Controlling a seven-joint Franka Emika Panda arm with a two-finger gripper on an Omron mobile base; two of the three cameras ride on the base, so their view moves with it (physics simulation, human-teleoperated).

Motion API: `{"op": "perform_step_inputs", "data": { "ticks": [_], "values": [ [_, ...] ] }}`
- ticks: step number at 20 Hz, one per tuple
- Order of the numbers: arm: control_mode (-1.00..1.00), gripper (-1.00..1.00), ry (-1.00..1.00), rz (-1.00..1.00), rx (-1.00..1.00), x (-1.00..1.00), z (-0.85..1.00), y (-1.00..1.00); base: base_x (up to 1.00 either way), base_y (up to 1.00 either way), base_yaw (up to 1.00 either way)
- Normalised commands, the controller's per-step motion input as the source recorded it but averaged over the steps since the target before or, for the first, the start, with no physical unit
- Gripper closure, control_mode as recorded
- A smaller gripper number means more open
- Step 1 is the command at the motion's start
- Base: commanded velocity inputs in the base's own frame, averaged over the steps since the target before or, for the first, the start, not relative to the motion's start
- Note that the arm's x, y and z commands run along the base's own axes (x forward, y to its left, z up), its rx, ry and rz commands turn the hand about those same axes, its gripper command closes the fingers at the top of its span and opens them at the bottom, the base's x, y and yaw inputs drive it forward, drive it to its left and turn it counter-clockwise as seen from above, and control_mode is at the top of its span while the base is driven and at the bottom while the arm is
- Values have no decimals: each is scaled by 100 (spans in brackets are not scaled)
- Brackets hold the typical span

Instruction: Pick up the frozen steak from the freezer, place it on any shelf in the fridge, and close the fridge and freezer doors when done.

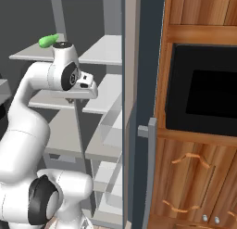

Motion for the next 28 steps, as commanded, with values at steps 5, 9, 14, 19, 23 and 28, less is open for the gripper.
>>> {"op": "perform_step_inputs", "data": {
  "ticks": [5, 9, 14, 19, 23, 28],
  "values": [
    [-100, -100, 0, 0, 1, -21, -15, 0, 0, 0, 0],
    [-100, -100, -5, 0, 6, -44, -35, 0, 0, 0, 0],
    [-100, -100, -18, 0, 7, -41, -23, -4, 0, 0, 0],
    [-100, -100, -13, 0, 6, -32, -9, -6, 0, 0, 0],
    [100, -100, 0, 0, 0, 0, 0, 0, -2, 8, 0],
    [100, -100, 0, 0, 0, 0, 0, 0, 0, 28, 0]
  ]
}}
